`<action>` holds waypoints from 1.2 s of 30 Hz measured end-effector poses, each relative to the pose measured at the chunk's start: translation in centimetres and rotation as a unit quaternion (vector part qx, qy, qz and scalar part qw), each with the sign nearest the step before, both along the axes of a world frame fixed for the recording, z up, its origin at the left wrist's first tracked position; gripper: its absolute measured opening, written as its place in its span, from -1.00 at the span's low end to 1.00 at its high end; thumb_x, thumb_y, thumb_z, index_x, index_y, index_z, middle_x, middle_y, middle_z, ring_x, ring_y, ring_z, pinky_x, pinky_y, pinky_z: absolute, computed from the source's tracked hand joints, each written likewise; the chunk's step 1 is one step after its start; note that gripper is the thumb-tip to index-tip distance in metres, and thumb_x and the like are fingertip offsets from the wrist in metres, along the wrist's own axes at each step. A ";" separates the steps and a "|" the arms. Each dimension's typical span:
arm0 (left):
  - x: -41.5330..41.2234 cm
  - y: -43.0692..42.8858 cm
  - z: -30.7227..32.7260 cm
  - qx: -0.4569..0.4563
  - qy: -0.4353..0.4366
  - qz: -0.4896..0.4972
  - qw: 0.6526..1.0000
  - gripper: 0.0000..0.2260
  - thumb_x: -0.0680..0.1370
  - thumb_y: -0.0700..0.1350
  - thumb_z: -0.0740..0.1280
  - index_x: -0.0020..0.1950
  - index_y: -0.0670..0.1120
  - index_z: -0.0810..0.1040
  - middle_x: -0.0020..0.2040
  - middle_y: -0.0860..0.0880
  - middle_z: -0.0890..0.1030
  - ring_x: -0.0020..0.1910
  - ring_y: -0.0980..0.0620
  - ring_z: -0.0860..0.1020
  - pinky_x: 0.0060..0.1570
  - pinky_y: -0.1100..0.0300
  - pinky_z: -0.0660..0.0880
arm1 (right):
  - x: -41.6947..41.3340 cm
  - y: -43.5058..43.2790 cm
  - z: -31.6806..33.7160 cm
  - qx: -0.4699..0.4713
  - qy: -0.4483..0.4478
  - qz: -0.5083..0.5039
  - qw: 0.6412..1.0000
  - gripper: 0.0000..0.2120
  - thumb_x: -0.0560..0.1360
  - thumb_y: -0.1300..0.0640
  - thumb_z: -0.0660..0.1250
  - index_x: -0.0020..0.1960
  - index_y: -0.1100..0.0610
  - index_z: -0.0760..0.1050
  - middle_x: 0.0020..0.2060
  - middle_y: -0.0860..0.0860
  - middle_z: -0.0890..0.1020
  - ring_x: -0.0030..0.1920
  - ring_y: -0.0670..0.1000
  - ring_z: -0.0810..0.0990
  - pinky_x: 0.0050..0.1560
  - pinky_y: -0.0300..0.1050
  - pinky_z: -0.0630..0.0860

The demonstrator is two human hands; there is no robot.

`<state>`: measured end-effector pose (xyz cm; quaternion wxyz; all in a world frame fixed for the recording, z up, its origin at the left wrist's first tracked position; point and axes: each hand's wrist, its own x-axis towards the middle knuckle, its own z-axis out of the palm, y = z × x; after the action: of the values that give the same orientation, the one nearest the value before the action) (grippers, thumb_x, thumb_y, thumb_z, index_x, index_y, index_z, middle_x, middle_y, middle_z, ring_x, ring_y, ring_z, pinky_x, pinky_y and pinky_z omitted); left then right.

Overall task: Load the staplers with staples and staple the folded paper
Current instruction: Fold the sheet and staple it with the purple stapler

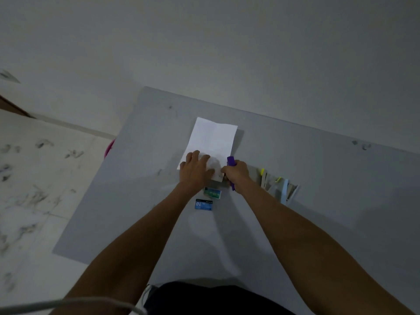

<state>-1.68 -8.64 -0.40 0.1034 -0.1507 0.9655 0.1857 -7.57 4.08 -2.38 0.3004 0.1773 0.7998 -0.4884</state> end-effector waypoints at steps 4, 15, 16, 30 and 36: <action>-0.3 0.3 -1.1 0.022 -0.048 -0.011 0.999 -0.47 0.51 0.11 0.33 0.43 0.05 0.26 0.42 -0.12 0.25 0.40 -0.16 0.25 0.29 -0.12 0.34 | 0.0 0.7 -0.5 -0.010 -0.003 -0.027 1.000 -0.82 0.41 0.16 0.40 -0.06 0.20 0.47 -0.29 0.12 0.53 -0.37 0.03 0.46 -0.31 -0.09 0.45; -0.4 0.5 -1.6 0.012 -0.047 -0.015 0.999 -0.43 0.50 0.08 0.36 0.45 0.05 0.25 0.44 -0.15 0.19 0.42 -0.20 0.20 0.31 -0.16 0.31 | -1.7 2.7 1.1 0.099 0.082 -0.025 0.991 -0.51 0.45 -0.05 0.28 0.24 0.26 0.37 0.15 0.18 0.47 -0.01 0.17 0.55 -0.19 -0.03 0.54; -0.5 0.6 -1.5 0.013 -0.047 -0.015 0.999 -0.44 0.50 0.08 0.36 0.45 0.04 0.25 0.44 -0.15 0.18 0.42 -0.20 0.20 0.31 -0.16 0.30 | -1.5 2.8 1.1 0.134 0.099 0.003 0.986 -0.51 0.46 0.00 0.30 0.25 0.29 0.35 0.18 0.19 0.42 0.02 0.20 0.54 -0.09 0.03 0.57; -0.5 0.7 -1.8 0.010 -0.045 -0.016 0.999 -0.46 0.50 0.06 0.36 0.43 0.03 0.26 0.42 -0.15 0.21 0.40 -0.19 0.22 0.31 -0.16 0.35 | -0.2 2.5 1.2 0.260 0.131 0.104 0.951 -0.43 0.46 0.02 0.42 0.29 0.31 0.27 0.25 0.25 0.35 0.15 0.26 0.50 0.10 0.09 0.52; -0.5 0.6 -1.8 0.009 -0.054 -0.017 0.998 -0.43 0.50 0.07 0.36 0.45 0.04 0.23 0.44 -0.15 0.18 0.42 -0.19 0.20 0.33 -0.17 0.33 | -0.4 4.0 1.9 0.255 0.174 0.110 0.945 -0.55 0.54 -0.01 0.31 0.25 0.30 0.33 0.23 0.23 0.36 0.13 0.25 0.51 0.04 0.05 0.49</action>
<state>-2.22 -8.07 -2.18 0.1596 -0.1428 0.9593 0.1840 -7.99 8.10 -0.43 0.1533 0.0708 0.9520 -0.2554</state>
